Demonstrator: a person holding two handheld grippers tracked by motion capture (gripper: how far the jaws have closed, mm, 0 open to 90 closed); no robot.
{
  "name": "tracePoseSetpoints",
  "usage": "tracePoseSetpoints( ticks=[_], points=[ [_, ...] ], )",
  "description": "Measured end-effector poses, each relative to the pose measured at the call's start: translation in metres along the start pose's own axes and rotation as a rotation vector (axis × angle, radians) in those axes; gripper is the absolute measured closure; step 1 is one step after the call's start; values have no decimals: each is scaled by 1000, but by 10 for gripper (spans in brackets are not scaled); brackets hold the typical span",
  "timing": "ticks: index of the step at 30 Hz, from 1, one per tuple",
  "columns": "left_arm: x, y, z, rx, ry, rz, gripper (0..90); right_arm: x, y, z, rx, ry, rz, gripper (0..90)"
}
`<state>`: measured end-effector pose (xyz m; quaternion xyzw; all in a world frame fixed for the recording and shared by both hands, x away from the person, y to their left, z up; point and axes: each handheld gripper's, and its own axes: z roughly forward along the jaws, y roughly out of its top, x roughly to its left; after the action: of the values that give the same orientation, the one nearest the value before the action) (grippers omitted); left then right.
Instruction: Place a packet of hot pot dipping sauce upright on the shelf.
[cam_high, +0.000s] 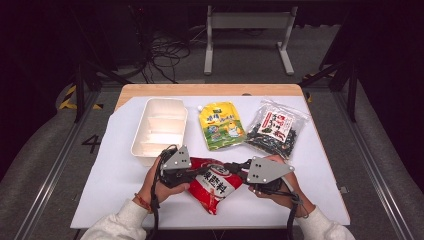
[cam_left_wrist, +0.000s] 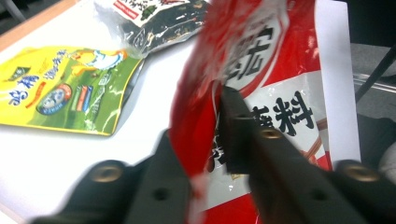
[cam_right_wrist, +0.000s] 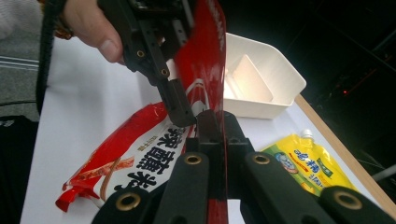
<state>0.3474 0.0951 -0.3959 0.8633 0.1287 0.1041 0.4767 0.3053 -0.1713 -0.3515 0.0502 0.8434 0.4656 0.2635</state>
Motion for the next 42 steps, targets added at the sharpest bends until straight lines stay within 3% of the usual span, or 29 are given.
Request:
tracePoseSetpoints(
  ticks=[3,6,7,9,10,14,17,20,27,31,32,37,42],
  points=[
    [-1,0,0,-8,-9,2,899,0,0,0,5,-15,8,892],
    [-2,-1,-2,-30,-13,-16,900,-1,0,-3,-10,-43,39,800],
    [-1,-1,-3,-35,-16,-19,900,-2,-1,-8,-18,-59,72,761],
    [-1,-2,-5,-53,-11,-24,900,-2,-2,-11,-25,-67,80,724],
    [-1,-1,-6,-61,-17,-26,900,-3,-3,-14,-26,-83,96,660],
    [-2,0,-10,-77,-18,-28,900,-4,-12,-32,-27,-109,163,549],
    [-2,1,-12,-89,-21,-31,900,-3,-23,-42,-22,-101,211,490],
    [-2,2,-15,-106,-32,-37,900,0,-36,-49,6,-88,254,450],
    [-4,6,-21,-133,-25,-23,900,7,-63,-58,76,-74,298,415],
    [-2,8,-26,-154,-10,-22,900,5,-81,-64,103,-98,345,387],
    [0,8,-29,-160,-4,-27,900,4,-89,-67,113,-105,375,364],
    [3,10,-37,-189,6,-32,900,2,-101,-70,144,-129,408,323],
    [8,13,-56,-233,46,-35,900,2,-111,-70,171,-140,426,307]
  ],
)
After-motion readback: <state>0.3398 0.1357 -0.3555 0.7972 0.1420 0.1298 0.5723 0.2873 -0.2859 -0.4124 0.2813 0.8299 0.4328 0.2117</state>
